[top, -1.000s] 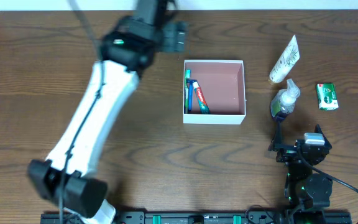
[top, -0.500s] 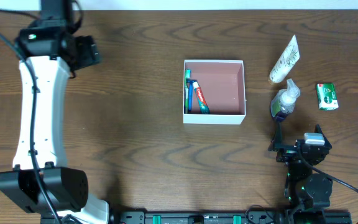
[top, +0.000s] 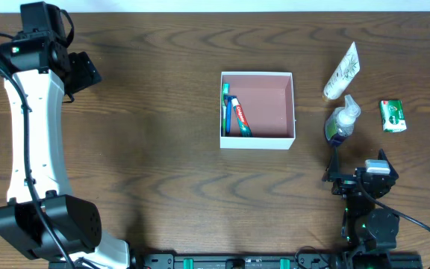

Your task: Pack container

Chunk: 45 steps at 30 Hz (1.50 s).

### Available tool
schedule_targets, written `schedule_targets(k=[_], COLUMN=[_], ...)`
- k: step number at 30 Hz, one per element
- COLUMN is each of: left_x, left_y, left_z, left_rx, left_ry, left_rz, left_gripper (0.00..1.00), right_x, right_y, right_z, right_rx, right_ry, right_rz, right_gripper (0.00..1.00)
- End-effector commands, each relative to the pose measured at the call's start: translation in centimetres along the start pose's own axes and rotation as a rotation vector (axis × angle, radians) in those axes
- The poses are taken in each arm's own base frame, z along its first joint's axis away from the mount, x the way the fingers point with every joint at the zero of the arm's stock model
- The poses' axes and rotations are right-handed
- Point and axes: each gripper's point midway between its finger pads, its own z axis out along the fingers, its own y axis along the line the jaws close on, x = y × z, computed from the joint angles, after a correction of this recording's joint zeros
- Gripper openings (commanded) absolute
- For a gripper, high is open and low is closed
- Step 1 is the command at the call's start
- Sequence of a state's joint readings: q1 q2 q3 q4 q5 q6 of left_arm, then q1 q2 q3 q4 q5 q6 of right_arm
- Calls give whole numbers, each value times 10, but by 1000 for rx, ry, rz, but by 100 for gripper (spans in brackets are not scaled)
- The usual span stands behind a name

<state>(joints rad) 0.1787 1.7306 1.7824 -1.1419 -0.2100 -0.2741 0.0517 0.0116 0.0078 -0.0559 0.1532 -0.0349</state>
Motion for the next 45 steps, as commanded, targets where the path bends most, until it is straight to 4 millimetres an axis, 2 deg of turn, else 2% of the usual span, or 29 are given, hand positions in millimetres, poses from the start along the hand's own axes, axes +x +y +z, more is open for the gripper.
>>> schedule_targets(k=[1, 24, 29, 34, 36, 39, 41, 45], left_x=[2, 2, 2, 2, 2, 2, 2, 2], left_y=[2, 2, 2, 2, 2, 2, 2, 2], left_z=[2, 2, 2, 2, 2, 2, 2, 2], left_rx=[-11, -11, -11, -12, -11, -11, -11, -11], left_ry=[6, 6, 6, 6, 6, 6, 6, 6], left_rz=[-15, -15, -15, -15, -15, -15, -15, -15], left_gripper=[98, 98, 98, 98, 98, 98, 98, 98], right_x=[1, -1, -16, -20, -32, -61, -91, -150], right_y=[4, 4, 18, 26, 25, 23, 21, 13], right_z=[0, 0, -2, -3, -4, -10, -20, -51], right_rx=[-16, -16, -106, -155, -158, -165, -173, -178], right_ry=[-1, -7, -63, -71, -118, -240, -370, -633], right_rz=[-12, -10, 106, 175, 205, 216, 227, 230], right_gripper=[99, 99, 99, 99, 99, 99, 99, 99])
